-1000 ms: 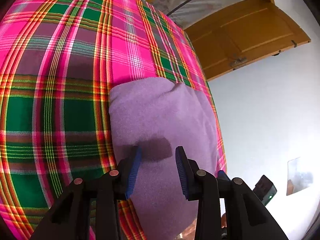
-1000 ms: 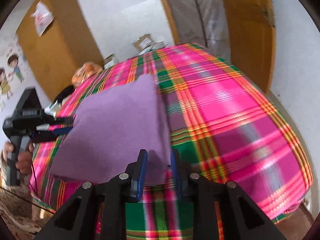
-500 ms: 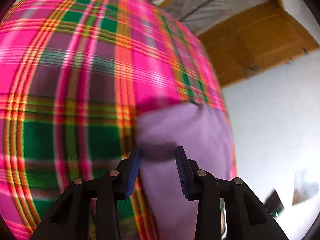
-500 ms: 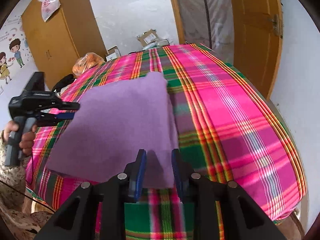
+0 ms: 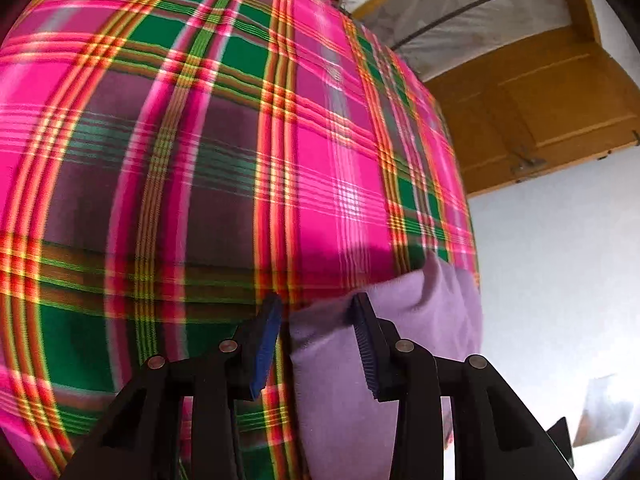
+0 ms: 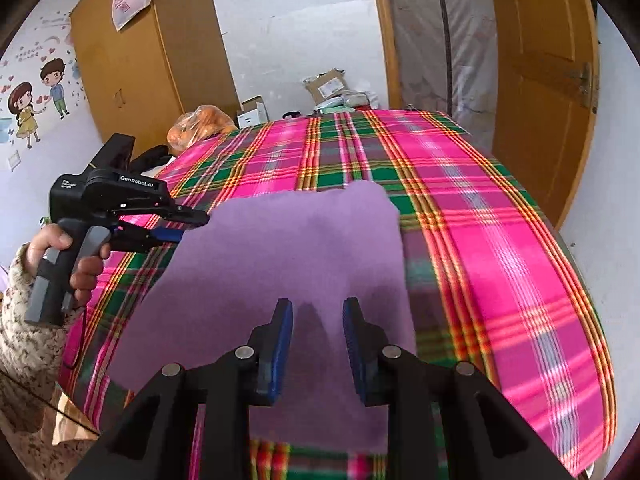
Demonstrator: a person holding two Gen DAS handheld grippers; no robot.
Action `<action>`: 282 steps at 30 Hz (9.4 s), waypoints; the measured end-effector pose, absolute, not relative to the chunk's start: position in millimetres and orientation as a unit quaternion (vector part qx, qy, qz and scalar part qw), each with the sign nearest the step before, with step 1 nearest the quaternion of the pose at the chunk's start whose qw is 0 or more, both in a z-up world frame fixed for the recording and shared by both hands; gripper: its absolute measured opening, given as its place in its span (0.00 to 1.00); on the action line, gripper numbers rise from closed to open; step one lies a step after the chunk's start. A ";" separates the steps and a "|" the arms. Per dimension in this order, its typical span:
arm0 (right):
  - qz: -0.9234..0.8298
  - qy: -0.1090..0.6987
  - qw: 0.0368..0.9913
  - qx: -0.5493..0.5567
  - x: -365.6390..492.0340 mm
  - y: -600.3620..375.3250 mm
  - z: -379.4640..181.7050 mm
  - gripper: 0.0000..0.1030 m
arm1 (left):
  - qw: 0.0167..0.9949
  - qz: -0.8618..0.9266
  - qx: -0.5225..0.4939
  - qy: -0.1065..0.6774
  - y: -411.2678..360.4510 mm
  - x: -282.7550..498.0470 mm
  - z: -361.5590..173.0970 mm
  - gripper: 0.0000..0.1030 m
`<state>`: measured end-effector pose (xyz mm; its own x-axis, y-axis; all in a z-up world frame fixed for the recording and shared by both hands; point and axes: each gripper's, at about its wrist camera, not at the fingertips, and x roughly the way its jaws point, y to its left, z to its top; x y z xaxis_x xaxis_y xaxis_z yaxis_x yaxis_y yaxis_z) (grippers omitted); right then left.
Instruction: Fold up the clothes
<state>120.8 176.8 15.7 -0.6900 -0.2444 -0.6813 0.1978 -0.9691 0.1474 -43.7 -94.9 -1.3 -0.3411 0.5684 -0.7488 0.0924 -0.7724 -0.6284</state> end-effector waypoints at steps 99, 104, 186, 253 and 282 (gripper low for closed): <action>-0.932 -0.035 0.124 0.340 162.6 184.0 -26.4 0.19 | 0.250 0.877 -0.409 0.026 -2.7 118.7 27.4 0.36; -0.931 -0.041 0.118 0.343 177.2 187.5 -26.8 0.20 | 0.251 0.874 -0.417 0.009 -14.1 130.3 26.9 0.37; -0.857 -0.170 0.193 0.447 48.0 233.1 -37.1 0.35 | 0.308 0.698 -0.558 -0.327 -79.4 22.4 -21.6 0.36; -0.854 -0.196 0.259 0.407 -106.9 52.4 -18.0 0.21 | 0.136 0.780 -0.487 -0.368 -273.6 -73.6 4.9 0.36; -0.867 -0.167 0.212 0.419 -130.4 45.8 -40.2 0.30 | 0.117 0.807 -0.485 -0.317 -271.8 -110.4 6.4 0.41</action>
